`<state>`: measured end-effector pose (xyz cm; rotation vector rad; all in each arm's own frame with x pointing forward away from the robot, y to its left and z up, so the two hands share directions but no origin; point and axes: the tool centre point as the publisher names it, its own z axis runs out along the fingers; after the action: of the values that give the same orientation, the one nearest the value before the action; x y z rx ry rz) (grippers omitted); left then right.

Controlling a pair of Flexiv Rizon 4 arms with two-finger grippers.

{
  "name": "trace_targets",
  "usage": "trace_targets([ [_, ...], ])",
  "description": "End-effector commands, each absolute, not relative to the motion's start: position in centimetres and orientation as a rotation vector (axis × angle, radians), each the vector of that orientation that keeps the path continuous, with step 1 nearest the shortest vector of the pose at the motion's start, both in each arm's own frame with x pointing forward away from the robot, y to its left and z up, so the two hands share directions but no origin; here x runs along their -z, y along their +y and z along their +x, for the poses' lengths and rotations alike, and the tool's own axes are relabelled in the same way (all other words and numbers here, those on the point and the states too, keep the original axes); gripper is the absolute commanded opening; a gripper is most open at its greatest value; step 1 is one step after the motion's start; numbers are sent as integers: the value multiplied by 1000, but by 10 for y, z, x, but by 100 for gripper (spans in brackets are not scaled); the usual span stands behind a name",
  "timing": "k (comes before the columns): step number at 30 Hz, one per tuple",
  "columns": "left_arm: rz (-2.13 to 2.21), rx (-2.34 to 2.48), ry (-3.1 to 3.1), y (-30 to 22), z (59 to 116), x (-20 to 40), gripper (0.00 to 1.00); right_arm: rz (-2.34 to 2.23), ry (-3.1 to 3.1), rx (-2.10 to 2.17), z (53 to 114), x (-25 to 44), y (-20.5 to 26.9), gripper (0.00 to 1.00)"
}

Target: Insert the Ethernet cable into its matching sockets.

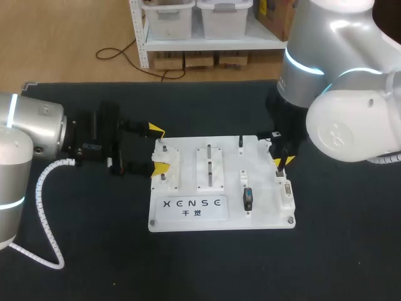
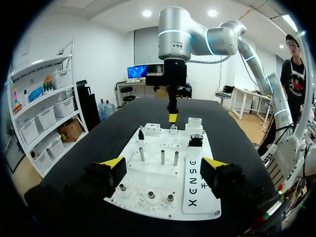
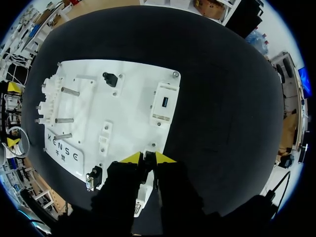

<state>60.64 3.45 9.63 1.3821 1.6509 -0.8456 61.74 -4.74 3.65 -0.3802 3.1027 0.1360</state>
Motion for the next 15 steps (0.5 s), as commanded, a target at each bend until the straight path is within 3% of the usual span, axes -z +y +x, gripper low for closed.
trace_targets([
  [1,1378,845,1644,35,606,-94,100,-384,3105,-141,617,-31,-47,0],
  [15,1378,845,1644,35,606,-94,100,-372,3119,-148,616,-24,-49,0],
])
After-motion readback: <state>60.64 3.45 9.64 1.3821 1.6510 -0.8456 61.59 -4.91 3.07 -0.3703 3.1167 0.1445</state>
